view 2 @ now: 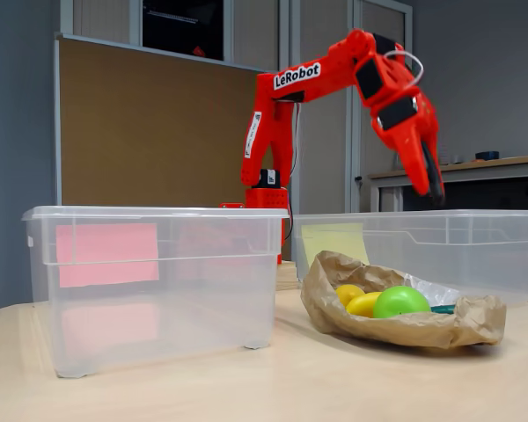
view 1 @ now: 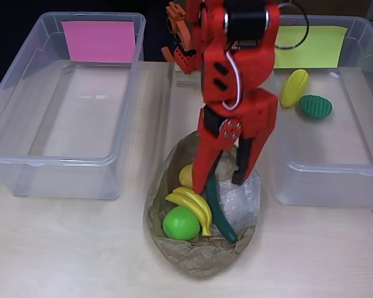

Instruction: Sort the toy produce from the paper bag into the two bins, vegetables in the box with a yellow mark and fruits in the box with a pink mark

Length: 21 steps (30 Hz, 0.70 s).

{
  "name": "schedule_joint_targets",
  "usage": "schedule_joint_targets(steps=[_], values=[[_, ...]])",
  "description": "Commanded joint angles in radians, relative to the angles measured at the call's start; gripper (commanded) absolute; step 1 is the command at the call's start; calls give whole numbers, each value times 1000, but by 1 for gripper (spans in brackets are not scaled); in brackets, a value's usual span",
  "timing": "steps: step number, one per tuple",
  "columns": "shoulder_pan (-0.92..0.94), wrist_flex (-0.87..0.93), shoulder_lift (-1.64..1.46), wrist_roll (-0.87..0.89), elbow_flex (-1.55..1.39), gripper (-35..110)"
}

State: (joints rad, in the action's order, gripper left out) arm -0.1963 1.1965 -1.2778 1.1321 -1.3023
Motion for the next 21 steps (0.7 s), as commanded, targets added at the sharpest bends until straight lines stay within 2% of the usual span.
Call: schedule_joint_targets(steps=[1, 9, 21], values=[[32, -9, 110, -20, 97, 32], [94, 74, 336, -48, 273, 38], [153, 130, 500, -92, 408, 36]])
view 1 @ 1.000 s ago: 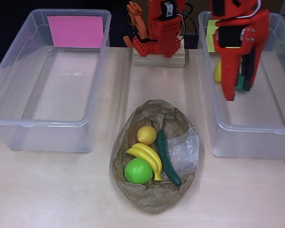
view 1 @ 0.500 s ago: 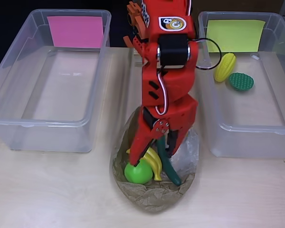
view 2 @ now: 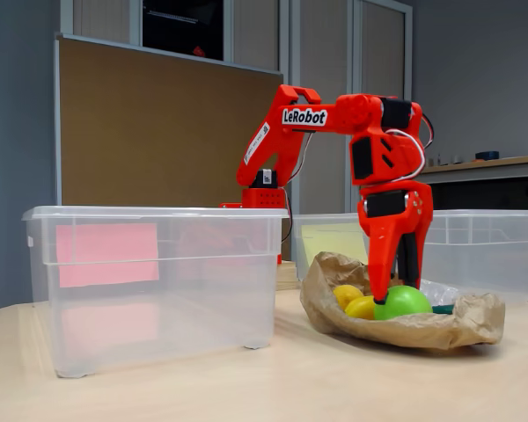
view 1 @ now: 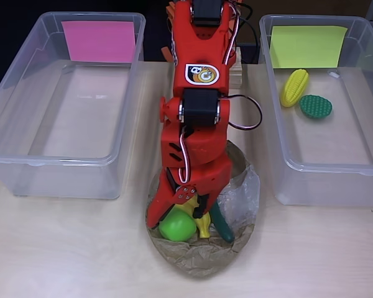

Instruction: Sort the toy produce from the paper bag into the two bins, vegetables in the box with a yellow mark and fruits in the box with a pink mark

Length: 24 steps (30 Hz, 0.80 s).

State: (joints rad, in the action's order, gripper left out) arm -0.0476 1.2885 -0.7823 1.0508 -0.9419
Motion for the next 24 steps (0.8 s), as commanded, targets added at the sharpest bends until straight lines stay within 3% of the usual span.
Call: schedule_joint_targets(steps=[1, 24], values=[[6, 43, 14, -17, 61, 34], [-11, 172, 106, -94, 310, 13]])
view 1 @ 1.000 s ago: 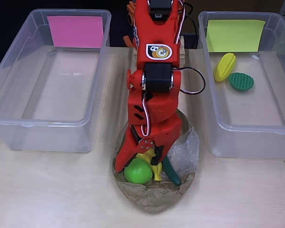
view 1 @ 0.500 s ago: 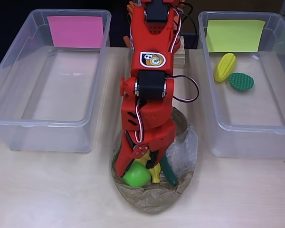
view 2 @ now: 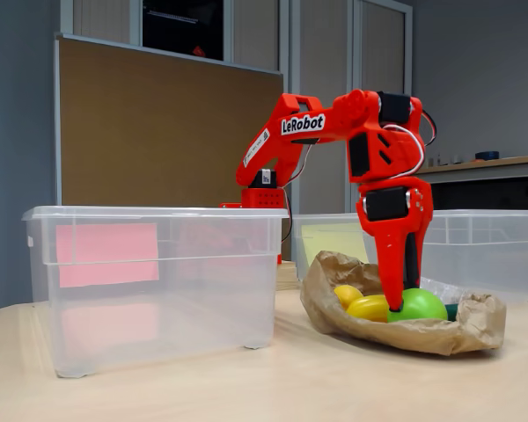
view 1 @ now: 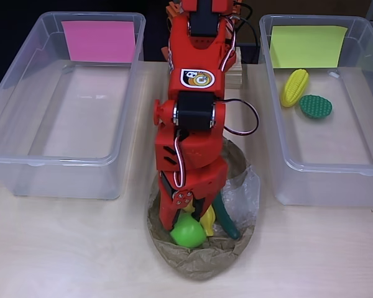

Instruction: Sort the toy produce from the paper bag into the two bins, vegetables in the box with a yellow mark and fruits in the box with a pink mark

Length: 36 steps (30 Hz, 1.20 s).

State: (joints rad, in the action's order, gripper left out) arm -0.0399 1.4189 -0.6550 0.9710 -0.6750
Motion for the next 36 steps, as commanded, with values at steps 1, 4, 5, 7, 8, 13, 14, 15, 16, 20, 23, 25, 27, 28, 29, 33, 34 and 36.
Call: schedule_joint_targets(steps=[1, 4, 5, 7, 8, 13, 14, 15, 16, 20, 23, 25, 27, 28, 29, 33, 34, 36], values=[[-20, 57, -21, -14, 54, 13], [-26, 106, -26, -20, 103, 13], [-29, 126, -26, -21, 124, 13], [-35, 181, -28, -26, 181, 13], [-38, 212, -28, -28, 216, 13], [-63, 417, -28, -28, 428, 13], [-72, 417, -67, -38, 397, 13], [-80, 417, -101, -38, 368, 13], [-89, 417, -132, -37, 336, 13], [-120, 416, -232, -15, 222, 13], [-143, 408, -276, 8, 161, 13], [-153, 397, -302, 25, 115, 13], [-158, 379, -339, 34, 52, 13], [-158, 373, -364, 38, 17, 13], [-158, 367, -391, 43, -18, 13], [-123, 368, -554, 44, -161, 12], [-106, 374, -601, 46, -198, 11], [-69, 394, -693, 25, -262, 11]])
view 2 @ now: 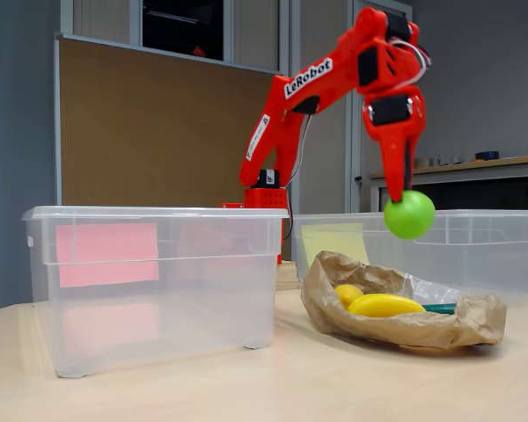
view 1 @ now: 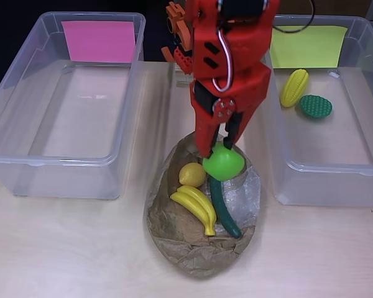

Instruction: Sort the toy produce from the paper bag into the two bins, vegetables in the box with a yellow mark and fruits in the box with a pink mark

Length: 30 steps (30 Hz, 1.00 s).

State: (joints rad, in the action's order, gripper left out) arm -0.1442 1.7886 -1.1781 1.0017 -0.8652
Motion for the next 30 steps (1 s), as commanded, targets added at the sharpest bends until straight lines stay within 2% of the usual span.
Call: schedule_joint_targets(steps=[1, 8, 12, 16, 22, 30], values=[[61, 32, -227, -20, -110, 11], [382, 48, -560, -212, -288, 10], [690, 43, -580, -328, -290, 9], [933, -49, -525, -422, -351, 10], [1083, -155, -399, -468, -502, 10], [1098, -293, -407, -443, -813, 11]])
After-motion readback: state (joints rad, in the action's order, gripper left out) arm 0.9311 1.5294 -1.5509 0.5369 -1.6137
